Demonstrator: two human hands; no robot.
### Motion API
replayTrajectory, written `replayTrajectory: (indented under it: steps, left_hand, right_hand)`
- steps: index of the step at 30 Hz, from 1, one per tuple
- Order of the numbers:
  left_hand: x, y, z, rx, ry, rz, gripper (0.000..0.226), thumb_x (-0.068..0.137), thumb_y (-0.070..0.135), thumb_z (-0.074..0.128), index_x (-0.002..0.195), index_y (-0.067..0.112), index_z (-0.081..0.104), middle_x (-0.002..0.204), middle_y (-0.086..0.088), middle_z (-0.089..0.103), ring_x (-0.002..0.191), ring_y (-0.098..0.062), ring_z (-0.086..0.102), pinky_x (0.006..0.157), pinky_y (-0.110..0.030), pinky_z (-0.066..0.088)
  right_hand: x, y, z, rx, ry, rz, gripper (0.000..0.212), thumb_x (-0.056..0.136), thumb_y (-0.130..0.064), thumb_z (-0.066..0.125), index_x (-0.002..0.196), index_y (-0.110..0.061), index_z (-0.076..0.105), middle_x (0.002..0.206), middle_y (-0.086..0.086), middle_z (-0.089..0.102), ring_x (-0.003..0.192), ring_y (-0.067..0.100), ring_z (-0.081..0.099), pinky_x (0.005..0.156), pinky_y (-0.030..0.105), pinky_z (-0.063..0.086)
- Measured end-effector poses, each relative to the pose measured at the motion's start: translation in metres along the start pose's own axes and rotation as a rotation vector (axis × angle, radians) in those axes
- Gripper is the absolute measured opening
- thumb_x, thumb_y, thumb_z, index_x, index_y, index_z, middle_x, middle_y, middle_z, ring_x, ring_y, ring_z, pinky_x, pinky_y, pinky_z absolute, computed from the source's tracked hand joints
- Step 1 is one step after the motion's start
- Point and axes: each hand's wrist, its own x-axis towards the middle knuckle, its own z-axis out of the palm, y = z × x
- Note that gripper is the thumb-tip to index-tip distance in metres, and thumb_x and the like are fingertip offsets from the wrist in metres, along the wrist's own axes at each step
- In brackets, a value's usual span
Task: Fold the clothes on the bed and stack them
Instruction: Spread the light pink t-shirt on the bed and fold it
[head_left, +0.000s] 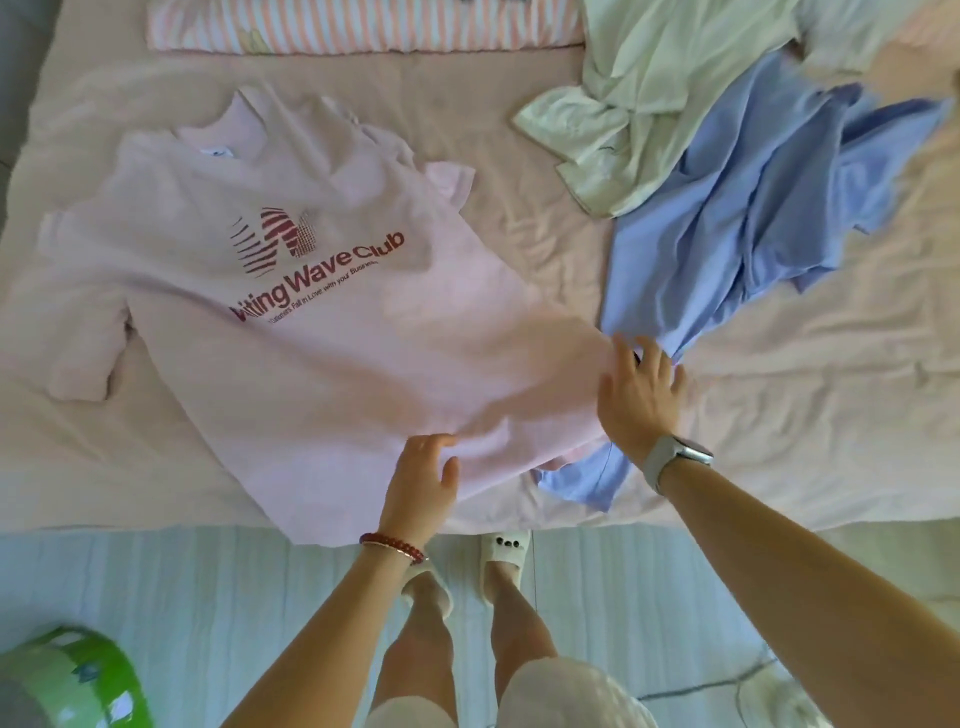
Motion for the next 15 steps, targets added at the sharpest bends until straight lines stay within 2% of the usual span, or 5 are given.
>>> replayTrajectory:
  steps: [3, 5, 8, 11, 15]
  left_hand:
    - [-0.010, -0.024, -0.009, -0.147, 0.111, -0.290, 0.032, 0.092, 0.006, 0.047, 0.123, 0.002, 0.052, 0.127, -0.017, 0.048, 0.112, -0.028, 0.053, 0.091, -0.027, 0.039]
    - [-0.019, -0.045, -0.018, -0.252, 0.189, -0.514, 0.035, 0.092, 0.006, 0.045, 0.127, 0.001, 0.048, 0.131, -0.019, 0.046, 0.113, -0.030, 0.052, 0.089, -0.030, 0.040]
    - [-0.032, -0.085, -0.034, -0.375, 0.273, -0.778, 0.040, 0.092, 0.004, 0.043, 0.132, -0.003, 0.040, 0.137, -0.025, 0.042, 0.123, -0.036, 0.044, 0.099, -0.040, 0.038]
    - [-0.041, -0.126, -0.046, -0.438, 0.317, -0.909, 0.050, 0.092, 0.004, 0.043, 0.138, -0.008, 0.027, 0.144, -0.031, 0.028, 0.126, -0.048, 0.038, 0.105, -0.056, 0.034]
    - [-0.046, -0.167, -0.052, -0.491, 0.336, -0.958, 0.064, 0.094, 0.016, 0.048, 0.147, 0.008, 0.014, 0.153, -0.015, 0.019, 0.133, -0.036, 0.034, 0.107, -0.048, 0.034]
  right_hand:
    - [-0.031, -0.022, 0.020, -0.052, -0.053, -0.324, 0.058, 0.083, -0.008, 0.053, 0.139, -0.014, 0.041, 0.144, 0.018, 0.036, 0.134, 0.034, 0.031, 0.110, 0.058, 0.013]
    - [-0.049, -0.041, 0.031, -0.070, -0.108, -0.469, 0.057, 0.084, -0.009, 0.053, 0.139, -0.013, 0.041, 0.147, 0.017, 0.034, 0.137, 0.036, 0.027, 0.110, 0.061, 0.011]
    - [-0.066, -0.069, 0.051, -0.180, -0.274, -0.616, 0.058, 0.094, -0.025, 0.039, 0.148, -0.022, 0.018, 0.156, 0.009, 0.010, 0.144, 0.029, 0.003, 0.112, 0.056, -0.003]
    - [-0.075, -0.093, 0.068, -0.264, -0.357, -0.734, 0.061, 0.096, -0.034, 0.036, 0.149, -0.026, 0.009, 0.157, 0.007, 0.001, 0.144, 0.027, -0.005, 0.111, 0.056, -0.005]
    - [-0.086, -0.119, 0.092, -0.369, -0.378, -0.920, 0.067, 0.093, -0.041, 0.043, 0.149, -0.027, 0.009, 0.157, 0.009, 0.001, 0.144, 0.028, -0.004, 0.109, 0.060, -0.009]
